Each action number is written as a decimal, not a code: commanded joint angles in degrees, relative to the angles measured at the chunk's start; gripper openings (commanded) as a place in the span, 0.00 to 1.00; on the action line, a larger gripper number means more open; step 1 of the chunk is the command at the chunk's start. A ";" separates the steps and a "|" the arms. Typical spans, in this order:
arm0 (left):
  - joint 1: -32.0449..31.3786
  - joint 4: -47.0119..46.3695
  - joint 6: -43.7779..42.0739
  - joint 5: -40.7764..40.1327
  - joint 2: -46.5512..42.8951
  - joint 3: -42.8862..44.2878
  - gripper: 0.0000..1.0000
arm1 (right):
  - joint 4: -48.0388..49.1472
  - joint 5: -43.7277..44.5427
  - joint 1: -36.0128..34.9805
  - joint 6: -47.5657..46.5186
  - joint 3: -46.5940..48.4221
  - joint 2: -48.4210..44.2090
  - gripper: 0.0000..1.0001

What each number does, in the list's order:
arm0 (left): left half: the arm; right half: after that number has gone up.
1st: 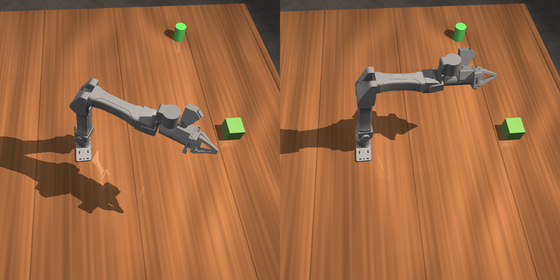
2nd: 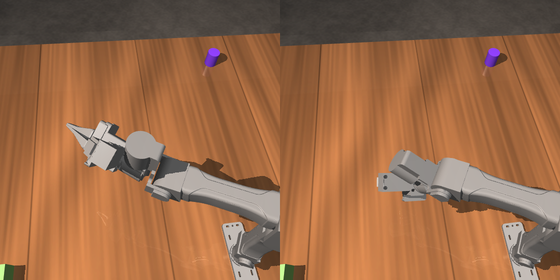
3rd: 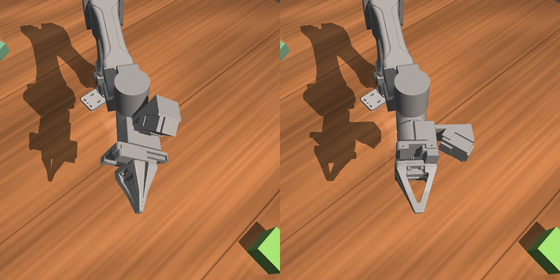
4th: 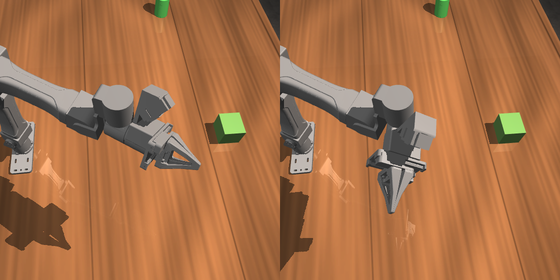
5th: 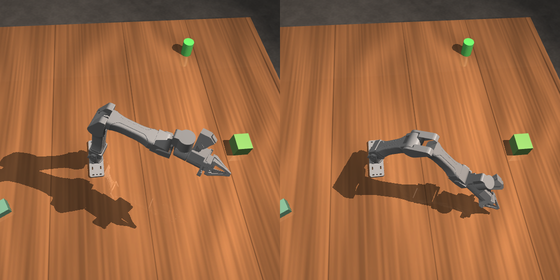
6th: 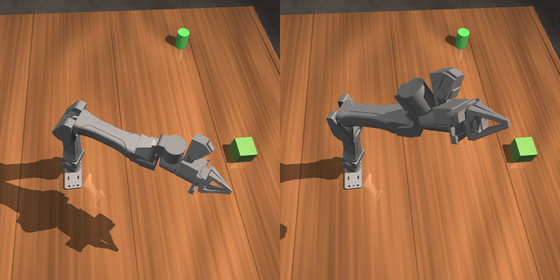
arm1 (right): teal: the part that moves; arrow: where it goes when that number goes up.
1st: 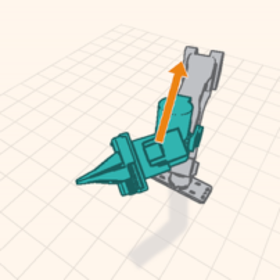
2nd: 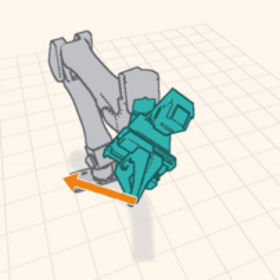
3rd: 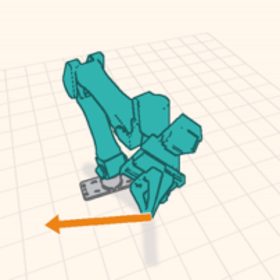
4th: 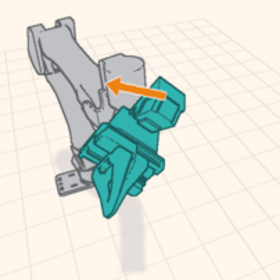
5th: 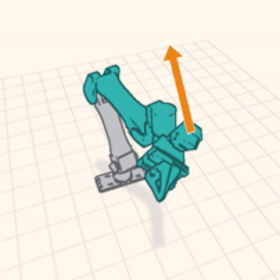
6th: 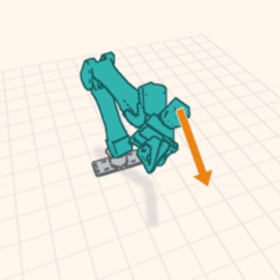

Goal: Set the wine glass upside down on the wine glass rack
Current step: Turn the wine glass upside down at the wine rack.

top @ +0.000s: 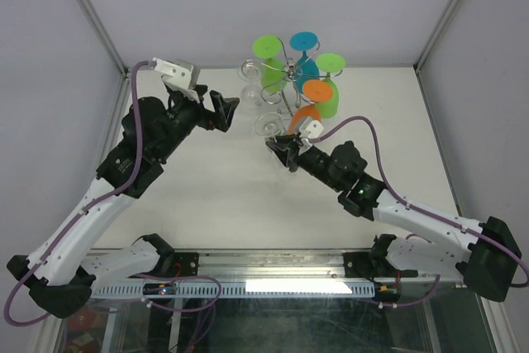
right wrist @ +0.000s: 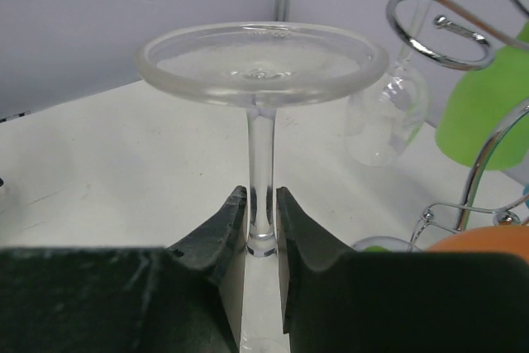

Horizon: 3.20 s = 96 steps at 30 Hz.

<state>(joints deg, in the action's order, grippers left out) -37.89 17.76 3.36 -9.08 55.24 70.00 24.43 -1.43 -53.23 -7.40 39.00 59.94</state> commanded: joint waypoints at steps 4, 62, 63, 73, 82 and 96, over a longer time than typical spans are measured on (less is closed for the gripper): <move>0.66 -1.06 -0.88 -1.71 3.00 3.69 0.84 | 11.61 5.89 2.25 1.98 -0.14 -3.19 0.00; 4.80 -3.43 0.40 -4.70 -0.05 -3.26 0.89 | 22.07 19.92 5.94 17.72 10.53 16.99 0.00; 4.90 -3.58 0.37 -4.79 -0.05 -3.35 0.89 | 21.81 19.85 6.03 17.73 10.73 17.09 0.00; 4.85 -3.59 0.68 -4.75 -0.48 -3.90 0.89 | 14.79 19.42 6.87 19.17 14.90 18.57 0.00; 4.91 -3.40 0.57 -4.50 -0.33 -3.74 0.89 | 10.91 16.36 7.28 19.59 17.27 19.67 0.00; 4.94 -3.42 0.36 -3.68 -0.09 -4.08 0.89 | 8.53 9.80 8.36 18.77 17.07 19.51 0.00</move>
<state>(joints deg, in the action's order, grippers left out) -33.63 16.67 3.55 -13.39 55.94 65.65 33.08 11.53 -45.32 10.44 53.17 79.59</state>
